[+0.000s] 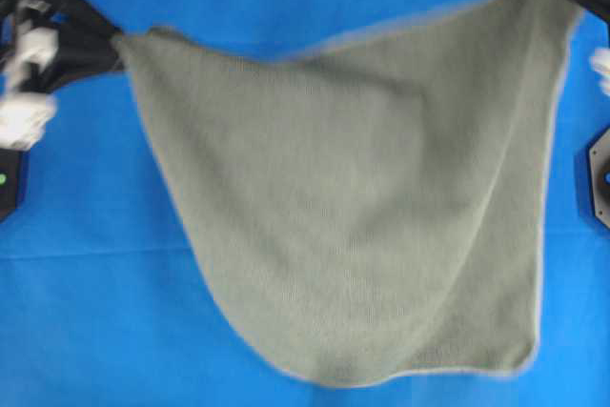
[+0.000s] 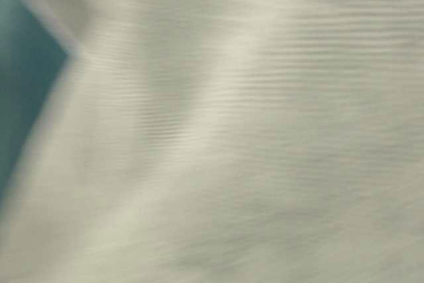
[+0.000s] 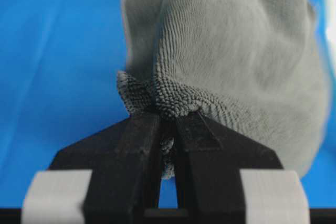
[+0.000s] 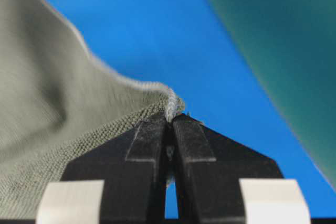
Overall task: Fold a large towel.
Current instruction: 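Lift the towel with both grippers and shake it out flat, then lay the towel flat and regrasp its top corners with both grippers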
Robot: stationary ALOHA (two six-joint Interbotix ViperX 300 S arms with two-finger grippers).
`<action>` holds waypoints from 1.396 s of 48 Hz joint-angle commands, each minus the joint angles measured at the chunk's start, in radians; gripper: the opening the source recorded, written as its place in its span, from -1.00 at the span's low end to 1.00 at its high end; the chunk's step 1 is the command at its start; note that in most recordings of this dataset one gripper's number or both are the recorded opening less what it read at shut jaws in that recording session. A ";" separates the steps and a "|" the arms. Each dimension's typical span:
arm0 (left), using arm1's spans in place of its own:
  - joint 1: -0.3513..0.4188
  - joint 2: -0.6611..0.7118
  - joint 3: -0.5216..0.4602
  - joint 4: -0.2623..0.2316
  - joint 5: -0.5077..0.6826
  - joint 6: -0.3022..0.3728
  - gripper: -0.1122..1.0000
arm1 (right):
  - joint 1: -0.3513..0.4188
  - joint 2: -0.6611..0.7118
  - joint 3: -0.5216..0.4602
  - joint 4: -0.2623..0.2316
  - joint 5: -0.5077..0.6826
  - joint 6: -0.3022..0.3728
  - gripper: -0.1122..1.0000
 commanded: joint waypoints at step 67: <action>-0.247 0.364 0.472 -0.044 -0.446 0.359 -0.71 | 0.103 0.084 0.699 0.456 -0.578 0.218 -0.79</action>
